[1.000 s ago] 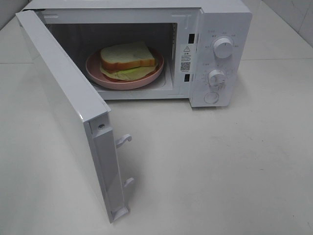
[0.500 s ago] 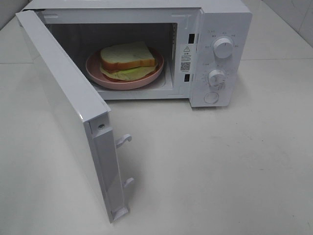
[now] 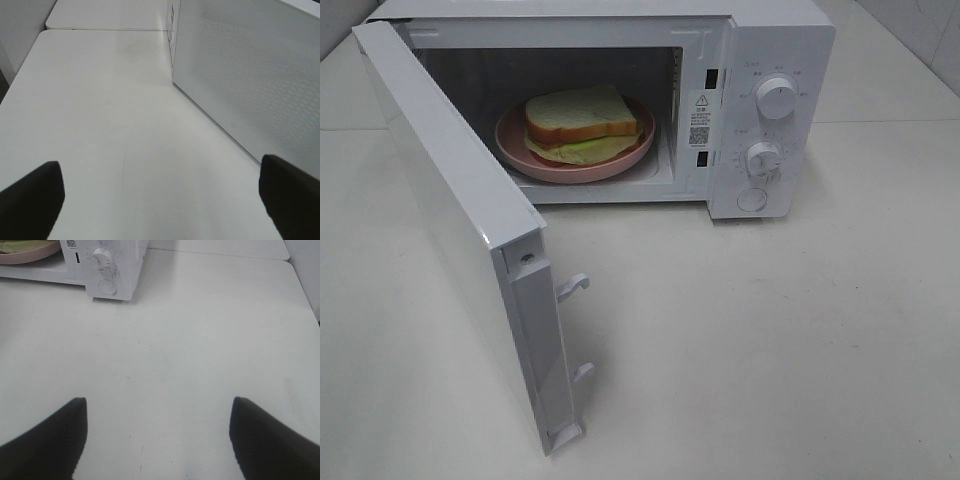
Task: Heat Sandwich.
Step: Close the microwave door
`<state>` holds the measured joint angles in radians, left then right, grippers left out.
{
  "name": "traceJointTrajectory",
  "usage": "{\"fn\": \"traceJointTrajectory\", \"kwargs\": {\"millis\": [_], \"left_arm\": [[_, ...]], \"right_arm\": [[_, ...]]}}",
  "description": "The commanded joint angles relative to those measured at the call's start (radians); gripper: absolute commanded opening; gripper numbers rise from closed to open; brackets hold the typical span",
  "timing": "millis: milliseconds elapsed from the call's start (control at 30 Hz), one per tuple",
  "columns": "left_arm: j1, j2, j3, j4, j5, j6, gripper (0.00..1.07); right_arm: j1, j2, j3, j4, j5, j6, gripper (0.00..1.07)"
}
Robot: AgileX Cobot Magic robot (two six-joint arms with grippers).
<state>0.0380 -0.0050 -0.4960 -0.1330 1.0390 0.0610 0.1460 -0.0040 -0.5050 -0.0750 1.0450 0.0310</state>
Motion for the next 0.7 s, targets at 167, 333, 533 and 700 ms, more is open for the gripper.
{"fn": "traceJointTrajectory", "kwargs": {"millis": [167,333,533,700], "left_arm": [[0.000,-0.025,0.002,-0.008,-0.004,0.004,1.00],[0.000,-0.025,0.002,-0.008,-0.004,0.004,1.00],[0.000,-0.025,0.002,-0.007,-0.004,0.001,1.00],[0.000,-0.025,0.002,-0.010,-0.004,0.004,1.00]], "right_arm": [[-0.008,-0.026,0.000,0.000,-0.005,-0.005,0.76],[-0.008,-0.026,0.000,0.000,-0.005,-0.005,0.76],[-0.008,-0.026,0.000,0.000,-0.005,-0.005,0.76],[-0.008,-0.026,0.000,0.000,-0.005,-0.005,0.76]]}}
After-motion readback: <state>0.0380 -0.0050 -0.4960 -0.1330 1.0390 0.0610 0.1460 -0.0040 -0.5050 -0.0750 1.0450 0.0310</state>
